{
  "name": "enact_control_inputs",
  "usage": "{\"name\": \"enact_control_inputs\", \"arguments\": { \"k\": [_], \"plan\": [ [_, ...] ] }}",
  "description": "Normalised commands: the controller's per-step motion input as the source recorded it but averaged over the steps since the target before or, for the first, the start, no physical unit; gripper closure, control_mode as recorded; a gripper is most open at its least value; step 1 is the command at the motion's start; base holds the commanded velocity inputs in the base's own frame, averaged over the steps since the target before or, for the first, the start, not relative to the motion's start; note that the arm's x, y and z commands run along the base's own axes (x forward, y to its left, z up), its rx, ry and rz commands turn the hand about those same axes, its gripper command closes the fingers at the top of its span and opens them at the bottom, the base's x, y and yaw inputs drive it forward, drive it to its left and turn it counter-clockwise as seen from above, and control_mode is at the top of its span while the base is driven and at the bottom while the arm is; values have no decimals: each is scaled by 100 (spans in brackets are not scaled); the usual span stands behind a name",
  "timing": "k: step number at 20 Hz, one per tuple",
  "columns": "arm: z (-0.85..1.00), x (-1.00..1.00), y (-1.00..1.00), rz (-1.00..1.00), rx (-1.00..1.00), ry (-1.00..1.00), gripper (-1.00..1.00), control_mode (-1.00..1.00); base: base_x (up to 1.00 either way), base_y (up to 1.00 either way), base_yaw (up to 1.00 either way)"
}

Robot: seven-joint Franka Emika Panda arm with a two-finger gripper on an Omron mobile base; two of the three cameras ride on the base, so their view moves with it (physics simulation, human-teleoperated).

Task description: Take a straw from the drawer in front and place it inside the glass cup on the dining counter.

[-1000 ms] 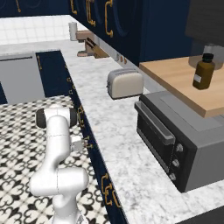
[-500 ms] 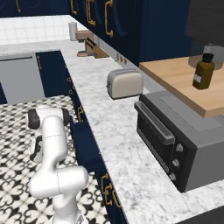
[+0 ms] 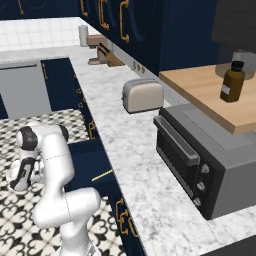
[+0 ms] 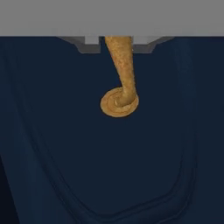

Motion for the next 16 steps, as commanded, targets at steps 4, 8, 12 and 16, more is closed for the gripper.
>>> {"name": "enact_control_inputs", "arguments": {
  "k": [4, 8, 12, 16],
  "plan": [
    [36, -26, 67, 4, 18, 17, -100, -100, 0, 0, 0],
    [69, -30, 4, 0, 43, 25, -100, -100, 0, 0, 0],
    [90, -39, 0, 2, 51, 23, -100, -100, 0, 0, 0],
    [86, -39, 0, 3, 51, 27, -100, -100, 0, 0, 0]
  ]
}}
